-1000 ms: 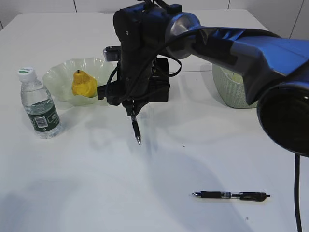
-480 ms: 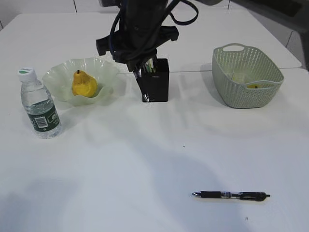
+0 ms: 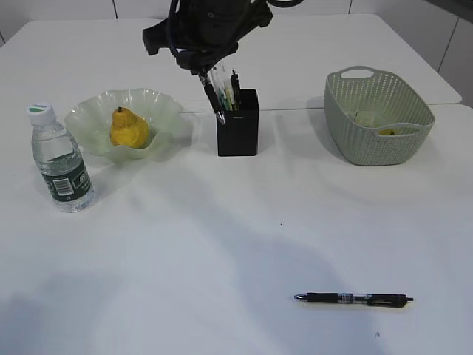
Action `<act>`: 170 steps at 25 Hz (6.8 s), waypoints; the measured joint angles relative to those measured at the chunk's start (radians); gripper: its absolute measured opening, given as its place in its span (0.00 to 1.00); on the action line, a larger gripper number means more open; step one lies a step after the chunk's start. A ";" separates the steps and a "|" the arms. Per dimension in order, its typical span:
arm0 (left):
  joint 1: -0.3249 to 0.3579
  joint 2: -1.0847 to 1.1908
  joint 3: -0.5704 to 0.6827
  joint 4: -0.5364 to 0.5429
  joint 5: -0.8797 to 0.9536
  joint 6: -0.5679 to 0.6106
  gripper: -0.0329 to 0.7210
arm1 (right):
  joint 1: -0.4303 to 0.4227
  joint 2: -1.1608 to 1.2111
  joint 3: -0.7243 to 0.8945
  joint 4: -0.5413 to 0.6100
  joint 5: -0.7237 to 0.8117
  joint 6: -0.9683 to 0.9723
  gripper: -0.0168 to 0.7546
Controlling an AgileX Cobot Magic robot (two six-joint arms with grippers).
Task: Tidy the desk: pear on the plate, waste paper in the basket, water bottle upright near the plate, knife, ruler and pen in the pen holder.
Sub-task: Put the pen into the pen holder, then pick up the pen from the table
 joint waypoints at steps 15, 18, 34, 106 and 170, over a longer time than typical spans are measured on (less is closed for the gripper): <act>0.000 0.000 0.000 0.000 -0.005 0.000 0.36 | 0.000 -0.004 0.090 -0.122 -0.094 -0.023 0.14; 0.000 0.000 0.000 0.000 -0.005 0.000 0.36 | 0.000 -0.015 0.167 -0.124 -0.163 -0.025 0.14; 0.000 0.000 0.000 -0.008 -0.005 0.000 0.36 | -0.044 -0.232 0.686 -0.172 -0.843 0.016 0.14; 0.000 0.000 0.000 -0.042 -0.077 0.000 0.36 | -0.276 0.088 0.568 -0.060 -1.368 -0.022 0.14; 0.000 0.009 0.000 -0.148 -0.074 0.011 0.36 | -0.276 -0.439 0.557 0.039 -0.418 0.083 0.34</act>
